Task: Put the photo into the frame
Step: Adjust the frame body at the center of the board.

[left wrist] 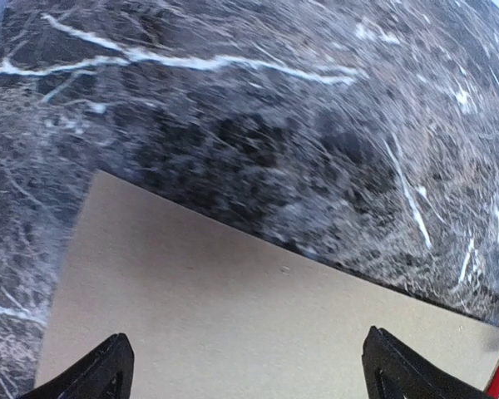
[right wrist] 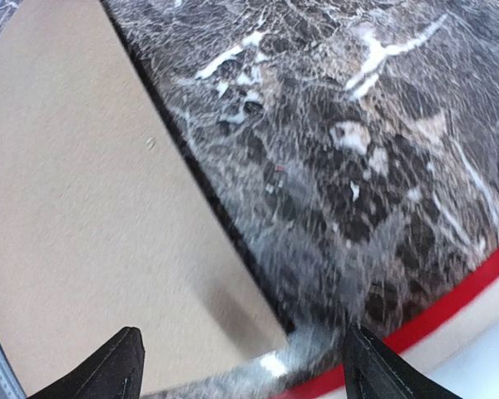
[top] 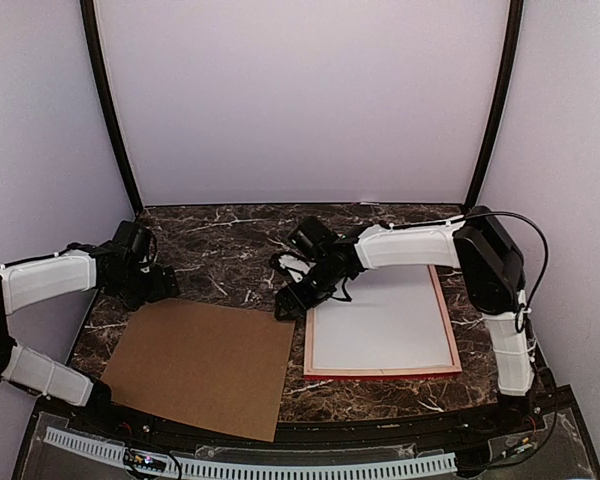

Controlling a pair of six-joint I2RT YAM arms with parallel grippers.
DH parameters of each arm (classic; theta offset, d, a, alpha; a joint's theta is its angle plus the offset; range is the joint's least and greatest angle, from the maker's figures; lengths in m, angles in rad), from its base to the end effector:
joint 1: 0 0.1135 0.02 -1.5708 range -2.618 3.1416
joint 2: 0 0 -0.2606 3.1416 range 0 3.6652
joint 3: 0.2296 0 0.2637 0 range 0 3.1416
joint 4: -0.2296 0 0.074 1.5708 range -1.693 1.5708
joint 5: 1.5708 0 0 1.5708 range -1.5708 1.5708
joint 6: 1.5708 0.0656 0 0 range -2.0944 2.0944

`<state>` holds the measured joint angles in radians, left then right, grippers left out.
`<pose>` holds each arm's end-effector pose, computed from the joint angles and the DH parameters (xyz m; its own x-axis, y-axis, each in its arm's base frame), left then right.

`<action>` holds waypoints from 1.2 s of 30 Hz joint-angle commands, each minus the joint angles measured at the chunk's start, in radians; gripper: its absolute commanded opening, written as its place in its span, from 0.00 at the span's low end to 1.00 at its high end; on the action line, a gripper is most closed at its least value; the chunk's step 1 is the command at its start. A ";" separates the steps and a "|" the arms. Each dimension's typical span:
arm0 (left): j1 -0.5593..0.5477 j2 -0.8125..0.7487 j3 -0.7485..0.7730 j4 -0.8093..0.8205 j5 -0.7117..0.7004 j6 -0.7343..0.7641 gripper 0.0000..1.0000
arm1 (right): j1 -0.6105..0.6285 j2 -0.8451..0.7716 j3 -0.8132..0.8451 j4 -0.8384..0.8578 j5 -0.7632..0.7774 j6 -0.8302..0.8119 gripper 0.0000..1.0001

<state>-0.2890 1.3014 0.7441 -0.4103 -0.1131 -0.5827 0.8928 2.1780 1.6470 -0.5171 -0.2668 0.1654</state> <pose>0.2698 -0.0725 0.1652 -0.7812 -0.3381 -0.5248 -0.2492 0.9396 -0.2346 0.2933 0.3917 0.1303 -0.6734 -0.5829 -0.4548 -0.7330 0.6068 0.3075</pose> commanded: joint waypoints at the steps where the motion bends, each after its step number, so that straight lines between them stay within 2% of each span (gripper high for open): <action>1: 0.123 -0.027 0.008 -0.045 0.032 0.045 0.99 | 0.007 -0.101 -0.081 -0.003 -0.008 -0.013 0.83; 7: 0.249 0.022 -0.017 -0.007 0.065 0.055 0.99 | 0.046 -0.173 -0.178 0.019 -0.056 -0.012 0.83; 15: 0.350 0.104 -0.013 0.046 0.109 0.074 0.99 | 0.139 -0.241 -0.290 0.059 -0.112 -0.005 0.80; 25: 0.363 0.166 -0.022 0.089 0.140 0.082 0.99 | 0.269 -0.260 -0.372 0.083 -0.100 0.012 0.80; 36: 0.363 0.191 -0.061 0.124 0.218 0.087 0.98 | 0.326 -0.203 -0.361 0.083 -0.058 0.033 0.79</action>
<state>0.0692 1.4734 0.7185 -0.2989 0.0490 -0.5072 1.2083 1.9411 1.2850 -0.4507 -0.3454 0.1829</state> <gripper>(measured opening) 0.986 0.789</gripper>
